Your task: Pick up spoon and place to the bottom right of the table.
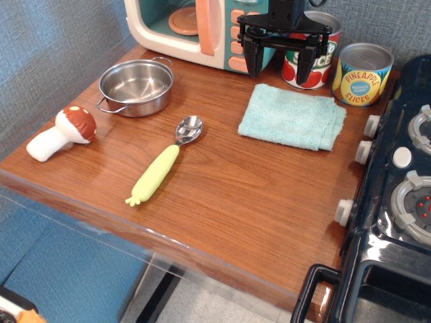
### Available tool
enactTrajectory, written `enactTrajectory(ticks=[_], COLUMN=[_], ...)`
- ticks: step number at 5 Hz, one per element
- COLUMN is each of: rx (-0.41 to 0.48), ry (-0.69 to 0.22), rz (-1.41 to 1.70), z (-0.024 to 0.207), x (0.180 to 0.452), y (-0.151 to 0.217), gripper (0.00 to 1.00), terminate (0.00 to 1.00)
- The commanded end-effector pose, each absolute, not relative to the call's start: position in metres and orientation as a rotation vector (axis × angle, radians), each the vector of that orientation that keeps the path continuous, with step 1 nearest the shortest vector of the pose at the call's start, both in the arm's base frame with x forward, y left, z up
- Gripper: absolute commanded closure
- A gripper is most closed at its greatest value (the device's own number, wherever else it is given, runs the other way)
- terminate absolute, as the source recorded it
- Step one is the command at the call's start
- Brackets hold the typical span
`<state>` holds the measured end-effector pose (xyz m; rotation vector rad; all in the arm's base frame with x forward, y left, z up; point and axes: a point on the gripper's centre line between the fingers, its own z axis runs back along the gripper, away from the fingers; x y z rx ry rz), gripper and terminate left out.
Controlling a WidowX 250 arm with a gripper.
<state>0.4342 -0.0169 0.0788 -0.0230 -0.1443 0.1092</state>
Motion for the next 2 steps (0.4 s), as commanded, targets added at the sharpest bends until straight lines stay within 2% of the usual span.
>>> enactTrajectory(ticks=[1, 2], rx=[-0.023, -0.014], ry=[-0.144, -0.189], rz=[0.109, 0.097], z=[0.079, 0.090], x=[0.434, 0.410], y=[-0.017, -0.012], gripper=[0.00, 0.00], terminate=[0.00, 0.00])
